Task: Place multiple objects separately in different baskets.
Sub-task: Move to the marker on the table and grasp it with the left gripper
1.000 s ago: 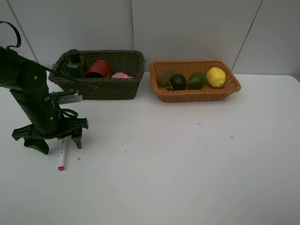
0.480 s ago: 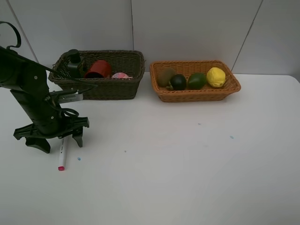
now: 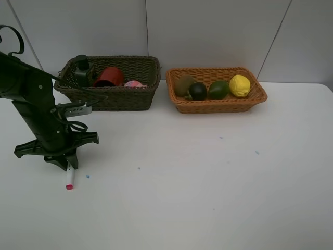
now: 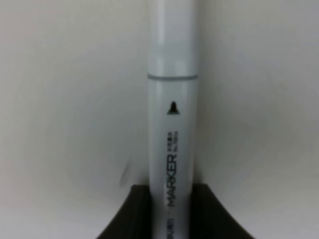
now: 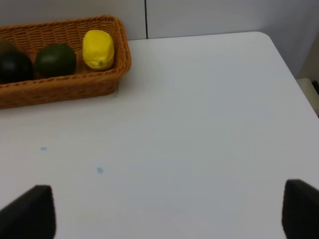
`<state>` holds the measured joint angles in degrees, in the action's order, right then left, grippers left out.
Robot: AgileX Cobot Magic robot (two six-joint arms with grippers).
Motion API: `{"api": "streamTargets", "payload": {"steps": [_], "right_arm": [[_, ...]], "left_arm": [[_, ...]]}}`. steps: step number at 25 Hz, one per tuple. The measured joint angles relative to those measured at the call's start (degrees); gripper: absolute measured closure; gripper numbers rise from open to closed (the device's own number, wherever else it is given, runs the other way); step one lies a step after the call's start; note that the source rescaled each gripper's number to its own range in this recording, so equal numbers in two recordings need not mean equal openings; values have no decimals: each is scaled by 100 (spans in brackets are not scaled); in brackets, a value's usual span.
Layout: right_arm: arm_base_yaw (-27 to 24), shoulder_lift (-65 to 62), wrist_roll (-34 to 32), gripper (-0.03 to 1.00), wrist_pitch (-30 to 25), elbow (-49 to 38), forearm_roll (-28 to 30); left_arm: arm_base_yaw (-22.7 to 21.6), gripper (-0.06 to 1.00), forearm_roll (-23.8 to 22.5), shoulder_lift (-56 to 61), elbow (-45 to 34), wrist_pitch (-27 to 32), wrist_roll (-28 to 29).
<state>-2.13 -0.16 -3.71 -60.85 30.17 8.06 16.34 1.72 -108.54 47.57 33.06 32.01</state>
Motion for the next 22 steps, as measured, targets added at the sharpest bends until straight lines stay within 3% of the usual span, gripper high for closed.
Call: {"api": "streamTargets", "payload": {"steps": [22], "right_arm": [[0,0,0,-2,0,0,-5]], "left_arm": [[0,92,0,233,0,34,0]]}}
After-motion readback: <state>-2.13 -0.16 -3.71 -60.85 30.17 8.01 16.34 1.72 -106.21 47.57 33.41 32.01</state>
